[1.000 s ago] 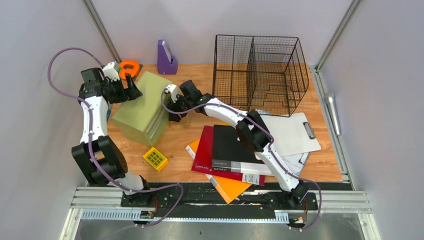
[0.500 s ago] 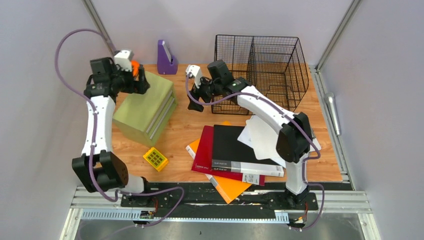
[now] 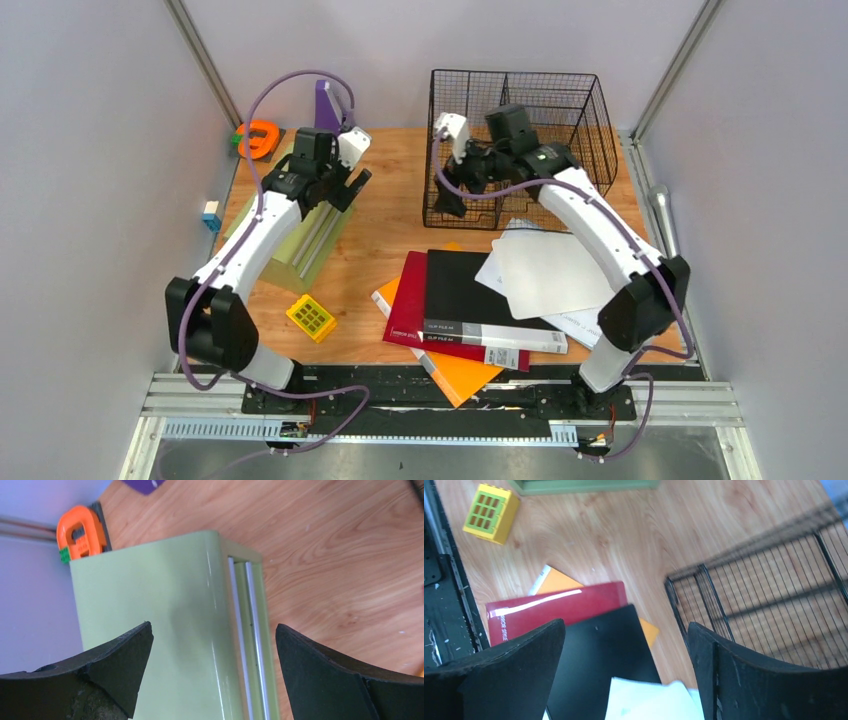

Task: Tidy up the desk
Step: Close the drawer in the storage box, then pick up the folder from the center of the board.

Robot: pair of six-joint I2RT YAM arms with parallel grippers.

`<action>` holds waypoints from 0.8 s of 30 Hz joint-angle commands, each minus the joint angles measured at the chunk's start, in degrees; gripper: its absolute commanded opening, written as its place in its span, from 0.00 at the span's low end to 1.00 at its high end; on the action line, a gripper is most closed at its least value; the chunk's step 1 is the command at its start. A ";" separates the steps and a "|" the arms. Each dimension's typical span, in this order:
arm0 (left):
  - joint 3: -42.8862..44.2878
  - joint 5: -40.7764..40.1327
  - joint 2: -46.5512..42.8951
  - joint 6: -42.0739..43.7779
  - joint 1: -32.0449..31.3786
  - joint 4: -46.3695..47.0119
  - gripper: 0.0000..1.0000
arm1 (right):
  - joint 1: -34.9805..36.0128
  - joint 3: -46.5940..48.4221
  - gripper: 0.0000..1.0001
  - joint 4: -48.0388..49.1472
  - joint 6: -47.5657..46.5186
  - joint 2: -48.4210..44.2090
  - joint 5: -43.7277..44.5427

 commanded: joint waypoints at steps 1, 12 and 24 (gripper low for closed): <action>-0.82 -6.83 2.71 2.17 -0.11 2.78 1.00 | -5.44 -4.86 0.96 -3.69 -1.10 -7.93 -0.26; -0.42 -18.45 12.32 1.91 0.22 6.14 1.00 | -8.24 -26.23 1.00 -11.77 -7.63 -20.91 2.04; 7.34 -15.24 15.51 -3.76 2.94 -0.28 1.00 | -13.32 -45.14 0.99 -15.19 -14.51 -30.83 23.28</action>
